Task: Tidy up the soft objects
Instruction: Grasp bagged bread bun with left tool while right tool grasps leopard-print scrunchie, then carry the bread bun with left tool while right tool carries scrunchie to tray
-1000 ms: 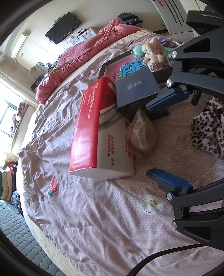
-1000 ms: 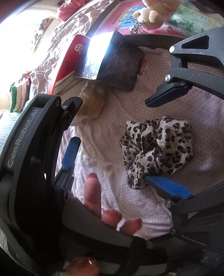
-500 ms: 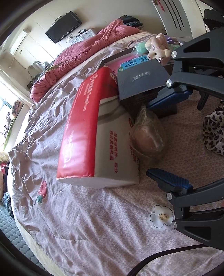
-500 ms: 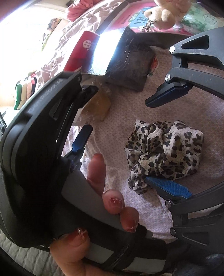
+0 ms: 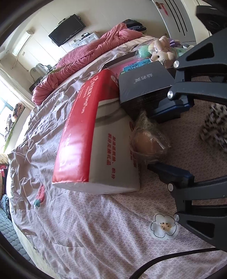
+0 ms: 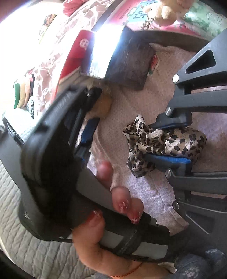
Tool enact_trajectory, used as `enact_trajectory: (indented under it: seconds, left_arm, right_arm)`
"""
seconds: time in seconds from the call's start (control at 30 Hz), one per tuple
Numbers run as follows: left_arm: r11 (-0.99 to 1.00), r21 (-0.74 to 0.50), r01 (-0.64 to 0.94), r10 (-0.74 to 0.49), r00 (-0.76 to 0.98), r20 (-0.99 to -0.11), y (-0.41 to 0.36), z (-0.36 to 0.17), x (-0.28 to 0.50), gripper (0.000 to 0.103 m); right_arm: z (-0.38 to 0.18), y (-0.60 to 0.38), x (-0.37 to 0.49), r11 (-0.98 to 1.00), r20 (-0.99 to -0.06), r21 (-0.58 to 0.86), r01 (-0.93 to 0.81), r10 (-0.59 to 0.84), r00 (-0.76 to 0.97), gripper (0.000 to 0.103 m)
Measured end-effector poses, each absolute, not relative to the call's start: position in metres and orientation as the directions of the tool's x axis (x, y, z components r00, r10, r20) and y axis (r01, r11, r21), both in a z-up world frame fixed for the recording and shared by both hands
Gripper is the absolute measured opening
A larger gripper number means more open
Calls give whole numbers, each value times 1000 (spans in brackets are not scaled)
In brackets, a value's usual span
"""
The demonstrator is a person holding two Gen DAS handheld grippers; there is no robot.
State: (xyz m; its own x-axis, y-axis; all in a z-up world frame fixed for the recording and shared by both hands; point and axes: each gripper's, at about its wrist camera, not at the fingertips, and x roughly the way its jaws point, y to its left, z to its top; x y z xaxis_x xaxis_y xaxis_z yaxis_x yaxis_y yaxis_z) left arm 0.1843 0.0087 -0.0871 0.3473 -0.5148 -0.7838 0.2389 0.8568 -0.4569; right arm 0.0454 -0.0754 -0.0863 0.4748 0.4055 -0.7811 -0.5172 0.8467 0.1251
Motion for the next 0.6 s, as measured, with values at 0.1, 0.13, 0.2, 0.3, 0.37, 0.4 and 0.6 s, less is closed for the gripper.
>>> enact_trajectory:
  seconds: [0.1,0.13,0.2,0.3,0.37,0.4,0.6]
  left_arm:
    - [863,-447,236,-505,362,-784,11,-81,180,50]
    - [865,-443,235,-501,368,-783,12,-78,177,50]
    - [870,-435,230,-492,383,-782,16,-71,173,50]
    - [884,-413,221,-468,405,-785,20,-62,164,50]
    - [897,-385,217,-441,426,-790,22,-55,157,50]
    - [903,-373,215,-431,436,-790,23,-51,154,50]
    - [927,-316,203,-376,490,-786,23,-26,137,50]
  right_arm:
    - [-83,-87,47,865,-776,137,-483,397,490,22]
    - [-82,-90,48,868,-775,142,-475,396,493,22]
    - [-80,-96,48,878,-769,154,-454,395,503,22]
    - [-73,-111,51,886,-754,169,-432,398,522,22]
    - [-68,-117,51,891,-744,169,-421,395,539,22]
    - [-65,-118,50,893,-739,169,-418,395,546,22]
    - [-37,-143,37,903,-694,169,-394,393,603,21]
